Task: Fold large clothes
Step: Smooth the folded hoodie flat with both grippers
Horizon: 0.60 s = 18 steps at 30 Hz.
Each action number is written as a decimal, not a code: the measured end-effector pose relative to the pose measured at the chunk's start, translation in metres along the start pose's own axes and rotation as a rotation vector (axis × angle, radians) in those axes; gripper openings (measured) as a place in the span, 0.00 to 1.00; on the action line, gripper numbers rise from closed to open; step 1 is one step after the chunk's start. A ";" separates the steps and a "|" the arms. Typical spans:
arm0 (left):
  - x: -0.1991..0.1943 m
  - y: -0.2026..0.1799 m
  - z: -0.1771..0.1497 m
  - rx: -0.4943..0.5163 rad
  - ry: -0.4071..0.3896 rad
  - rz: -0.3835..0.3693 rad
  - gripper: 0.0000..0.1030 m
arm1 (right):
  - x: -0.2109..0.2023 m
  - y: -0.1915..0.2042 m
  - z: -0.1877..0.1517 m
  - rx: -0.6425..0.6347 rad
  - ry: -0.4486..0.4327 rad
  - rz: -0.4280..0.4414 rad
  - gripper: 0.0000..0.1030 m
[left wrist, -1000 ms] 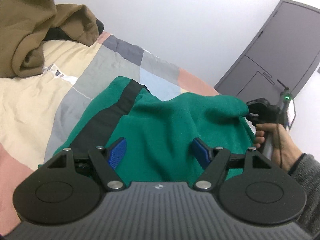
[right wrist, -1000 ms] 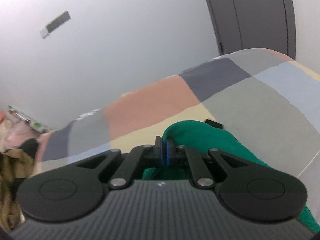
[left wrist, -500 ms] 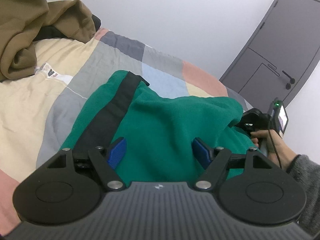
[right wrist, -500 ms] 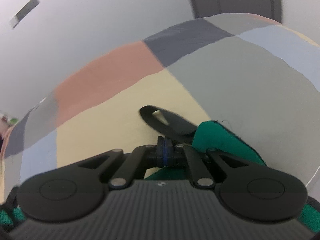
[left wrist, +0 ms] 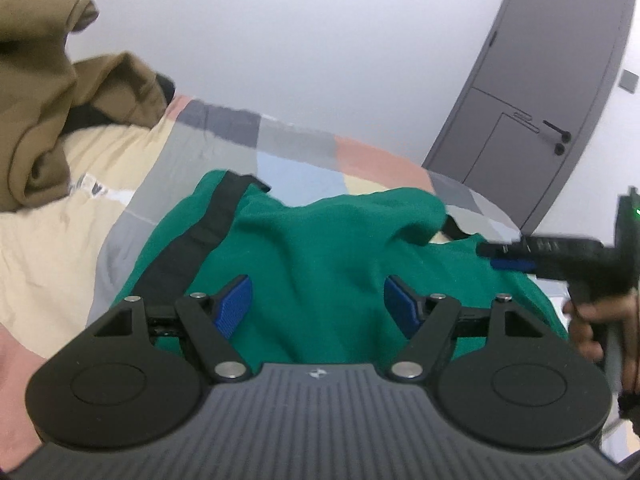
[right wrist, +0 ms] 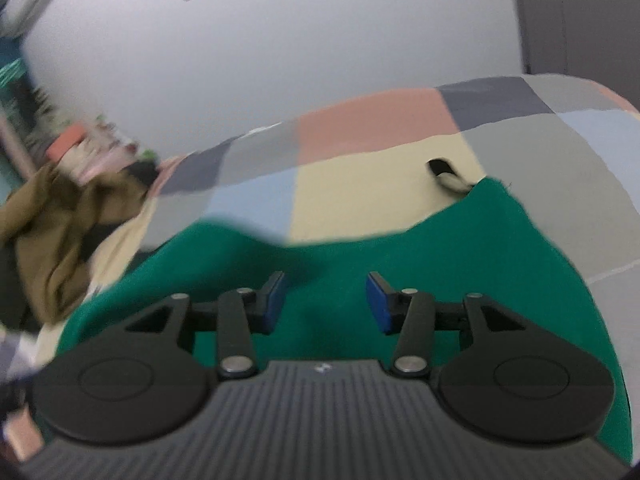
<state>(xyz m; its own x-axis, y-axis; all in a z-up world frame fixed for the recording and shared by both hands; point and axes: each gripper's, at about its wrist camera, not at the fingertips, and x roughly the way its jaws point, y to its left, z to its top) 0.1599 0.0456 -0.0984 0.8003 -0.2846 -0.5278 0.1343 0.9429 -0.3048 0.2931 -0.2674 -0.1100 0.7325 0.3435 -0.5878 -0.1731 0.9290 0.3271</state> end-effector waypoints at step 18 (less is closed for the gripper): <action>0.031 -0.030 -0.034 0.174 0.121 0.098 0.74 | -0.022 0.035 -0.083 -0.156 -0.015 0.002 0.46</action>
<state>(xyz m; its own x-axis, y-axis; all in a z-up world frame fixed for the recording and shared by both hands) 0.1606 0.0030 -0.1326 0.7402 -0.1986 -0.6424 0.1659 0.9798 -0.1117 0.2162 -0.2310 -0.1474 0.7419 0.3440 -0.5756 -0.2735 0.9390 0.2087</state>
